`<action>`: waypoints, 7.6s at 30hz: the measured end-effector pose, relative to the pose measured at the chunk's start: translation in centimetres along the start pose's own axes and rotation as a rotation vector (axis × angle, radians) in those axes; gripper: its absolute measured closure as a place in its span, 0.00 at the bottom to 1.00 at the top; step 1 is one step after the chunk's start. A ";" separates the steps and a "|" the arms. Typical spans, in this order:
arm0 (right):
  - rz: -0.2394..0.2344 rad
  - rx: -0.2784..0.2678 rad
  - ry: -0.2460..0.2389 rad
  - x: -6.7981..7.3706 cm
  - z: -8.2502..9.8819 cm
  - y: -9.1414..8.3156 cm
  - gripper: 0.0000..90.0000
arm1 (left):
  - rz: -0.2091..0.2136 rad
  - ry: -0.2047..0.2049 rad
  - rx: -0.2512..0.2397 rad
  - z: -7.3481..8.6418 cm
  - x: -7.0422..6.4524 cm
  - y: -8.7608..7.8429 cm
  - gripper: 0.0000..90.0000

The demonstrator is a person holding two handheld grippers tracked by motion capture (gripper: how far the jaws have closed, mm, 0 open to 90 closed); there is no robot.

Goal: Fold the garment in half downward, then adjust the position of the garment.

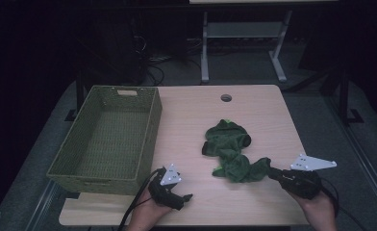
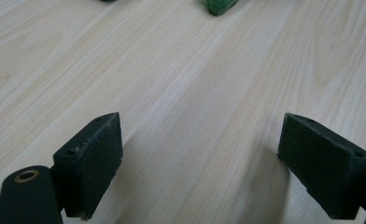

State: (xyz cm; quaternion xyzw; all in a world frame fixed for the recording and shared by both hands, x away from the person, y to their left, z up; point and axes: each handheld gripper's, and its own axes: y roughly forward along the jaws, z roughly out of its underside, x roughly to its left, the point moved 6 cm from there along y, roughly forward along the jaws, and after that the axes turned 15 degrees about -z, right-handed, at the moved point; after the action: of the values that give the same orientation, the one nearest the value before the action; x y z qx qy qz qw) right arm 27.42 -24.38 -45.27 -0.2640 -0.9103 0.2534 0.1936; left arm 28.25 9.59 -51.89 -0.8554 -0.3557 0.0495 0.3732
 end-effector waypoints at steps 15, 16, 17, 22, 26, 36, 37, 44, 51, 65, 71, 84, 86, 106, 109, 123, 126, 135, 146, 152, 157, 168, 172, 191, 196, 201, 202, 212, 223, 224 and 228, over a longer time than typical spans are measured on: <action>-0.116 0.013 -0.137 3.0 -5.2 4.3 0.92 | 0.002 -0.005 0.000 0.0 0.0 0.0 0.15; -0.123 0.022 -0.144 3.1 -5.4 4.9 0.92 | 0.001 -0.006 0.000 0.0 0.0 0.0 0.14; -0.123 0.030 -0.156 3.1 -5.6 5.4 0.92 | 0.002 -0.007 0.000 0.0 0.0 0.0 0.15; -0.147 0.075 -0.140 2.7 -6.0 7.9 0.92 | -0.001 -0.006 -0.002 0.0 0.0 0.0 0.15; -0.172 0.093 -0.123 2.3 -6.2 9.6 0.92 | -0.002 -0.003 -0.003 0.0 0.0 0.0 0.15; -0.160 0.058 -0.104 1.8 -7.0 10.5 0.77 | -0.002 0.003 0.000 0.0 0.0 0.0 0.14; -0.159 0.046 -0.098 1.8 -7.2 10.2 0.78 | -0.002 0.003 0.000 0.0 0.0 0.0 0.15; -0.119 0.052 -0.045 -0.4 -6.8 9.9 0.95 | 0.000 -0.003 0.001 0.0 0.0 0.0 0.15; -0.145 0.123 -0.008 -0.7 -4.6 11.3 0.99 | 0.002 -0.004 0.001 0.0 0.0 0.0 0.15; -0.165 0.201 0.036 -0.4 -2.5 12.1 1.00 | 0.002 -0.004 -0.002 0.0 0.0 0.0 0.14; -0.125 0.152 0.019 -0.3 -3.3 11.0 0.82 | 0.002 -0.005 -0.002 0.0 0.0 0.0 0.14; -0.070 0.065 -0.002 -0.7 -5.2 8.5 0.62 | 0.000 -0.013 0.010 -0.5 0.1 0.3 0.15; -0.064 0.068 0.002 -0.9 -5.3 8.3 0.61 | 0.008 -0.019 0.018 -0.8 0.0 0.4 0.15; -0.024 0.044 0.001 -3.3 -7.6 7.4 0.57 | 0.043 -0.030 -0.013 -7.2 1.7 1.4 0.16; -0.021 0.047 0.004 -3.8 -8.0 7.4 0.57 | 0.047 -0.029 -0.020 -8.3 2.2 1.8 0.17; -0.009 0.041 0.032 -6.1 -10.3 7.8 0.59 | 0.027 -0.002 -0.072 -13.3 4.4 4.0 0.31; -0.002 0.054 0.038 -6.7 -10.6 7.9 0.59 | 0.017 -0.004 -0.083 -14.3 5.2 4.5 0.35; 0.011 0.076 0.078 -8.9 -10.9 8.9 0.59 | -0.013 -0.039 -0.058 -15.9 7.7 7.2 0.45; 0.035 0.140 0.109 -12.0 -10.0 11.5 0.61 | -0.031 -0.063 0.018 -15.2 9.1 11.9 0.50; 0.025 0.183 0.139 -13.5 -9.2 13.1 0.63 | -0.019 -0.066 0.069 -14.6 9.1 13.9 0.53; 0.037 0.207 0.147 -14.3 -8.6 13.8 0.70 | -0.023 -0.062 0.093 -14.2 9.1 14.6 0.61; 0.024 0.256 0.181 -14.6 -7.6 14.4 0.95 | 0.010 -0.022 0.142 -13.5 8.7 15.1 0.95; 0.022 0.245 0.187 -14.5 -7.8 14.2 0.97 | 0.002 -0.034 0.138 -13.7 8.9 14.9 0.97; 0.057 0.076 0.137 -13.4 -12.2 9.8 0.98 | -0.045 -0.072 -0.091 -19.7 11.0 9.6 0.97; 0.048 0.039 0.111 -12.6 -12.5 8.5 0.98 | -0.014 -0.078 -0.122 -19.7 10.3 8.5 0.96; 0.031 0.025 0.092 -11.5 -11.8 7.8 0.98 | 0.005 -0.069 -0.152 -18.9 9.1 7.4 0.96; 0.023 0.029 0.089 -11.3 -11.6 7.7 0.98 | 0.006 -0.070 -0.158 -18.8 8.9 7.2 0.96; -0.010 0.005 0.049 -8.7 -10.3 6.6 0.98 | 0.037 -0.041 -0.197 -17.9 6.4 5.2 0.96; -0.045 0.005 0.017 -6.0 -8.3 5.9 0.97 | 0.064 -0.004 -0.214 -15.8 4.3 3.7 0.96; -0.047 0.005 0.011 -5.7 -8.1 5.9 0.97 | 0.064 0.002 -0.215 -15.5 4.0 3.5 0.96; -0.055 0.015 -0.006 -4.6 -7.1 5.8 0.97 | 0.082 0.020 -0.211 -14.4 2.8 3.4 0.96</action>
State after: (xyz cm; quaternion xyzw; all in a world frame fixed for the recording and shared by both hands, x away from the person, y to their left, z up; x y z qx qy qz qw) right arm 36.69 -20.24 -43.86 -0.2364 -0.9159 0.2556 0.1995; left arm 37.27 1.15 -43.35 -0.9042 -0.3198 0.0185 0.2824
